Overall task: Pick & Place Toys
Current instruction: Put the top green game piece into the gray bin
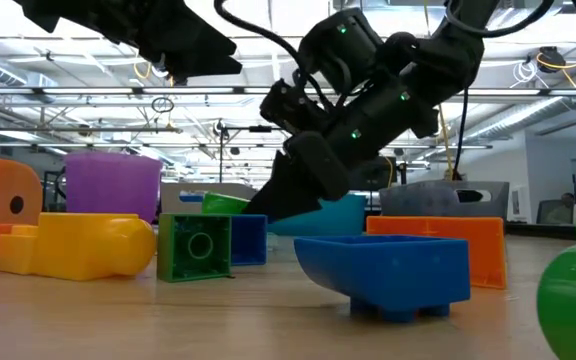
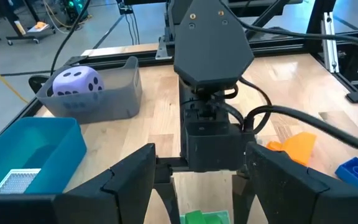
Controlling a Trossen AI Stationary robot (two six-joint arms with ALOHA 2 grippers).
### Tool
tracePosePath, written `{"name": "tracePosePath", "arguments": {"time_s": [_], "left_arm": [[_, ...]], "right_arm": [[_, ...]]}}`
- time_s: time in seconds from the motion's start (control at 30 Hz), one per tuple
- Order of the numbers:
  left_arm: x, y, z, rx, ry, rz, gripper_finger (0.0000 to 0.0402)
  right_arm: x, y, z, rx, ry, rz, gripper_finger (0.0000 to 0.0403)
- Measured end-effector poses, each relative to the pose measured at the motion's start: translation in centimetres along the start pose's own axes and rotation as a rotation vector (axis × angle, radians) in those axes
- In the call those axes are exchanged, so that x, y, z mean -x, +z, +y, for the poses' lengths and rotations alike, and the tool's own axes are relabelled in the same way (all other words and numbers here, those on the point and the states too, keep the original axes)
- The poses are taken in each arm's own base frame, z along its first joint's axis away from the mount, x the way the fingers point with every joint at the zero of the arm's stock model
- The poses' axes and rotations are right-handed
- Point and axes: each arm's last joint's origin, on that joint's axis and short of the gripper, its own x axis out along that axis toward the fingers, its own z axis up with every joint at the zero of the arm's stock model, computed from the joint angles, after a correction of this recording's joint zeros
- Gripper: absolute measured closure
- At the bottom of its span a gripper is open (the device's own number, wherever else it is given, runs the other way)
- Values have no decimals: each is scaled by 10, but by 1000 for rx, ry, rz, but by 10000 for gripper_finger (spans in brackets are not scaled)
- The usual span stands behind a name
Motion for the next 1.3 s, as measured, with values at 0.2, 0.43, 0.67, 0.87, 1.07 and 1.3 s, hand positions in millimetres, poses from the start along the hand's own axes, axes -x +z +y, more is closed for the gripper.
{"name": "tracePosePath", "arguments": {"time_s": [0.2, 0.43, 0.67, 0.87, 1.07, 1.3], "left_arm": [[0, 0, 0, 6, 0, 0, 144], [0, 0, 0, 26, 0, 0, 144], [0, -1, 0, 26, 0, 10, 144], [0, -3, 0, -2, -4, 29, 144], [0, -3, -2, -5, -38, 24, 144], [2, -2, -11, -23, -75, 19, 144]], "right_arm": [[0, 1, -1, 5, -6, -3, 145], [0, -2, -3, 1, -12, 25, 233], [2, 0, -2, 2, -9, 23, 240], [19, 21, 8, 17, 16, -47, 240], [37, 42, 14, 53, 29, -123, 238], [50, 55, 11, 66, 15, -177, 236]]}}
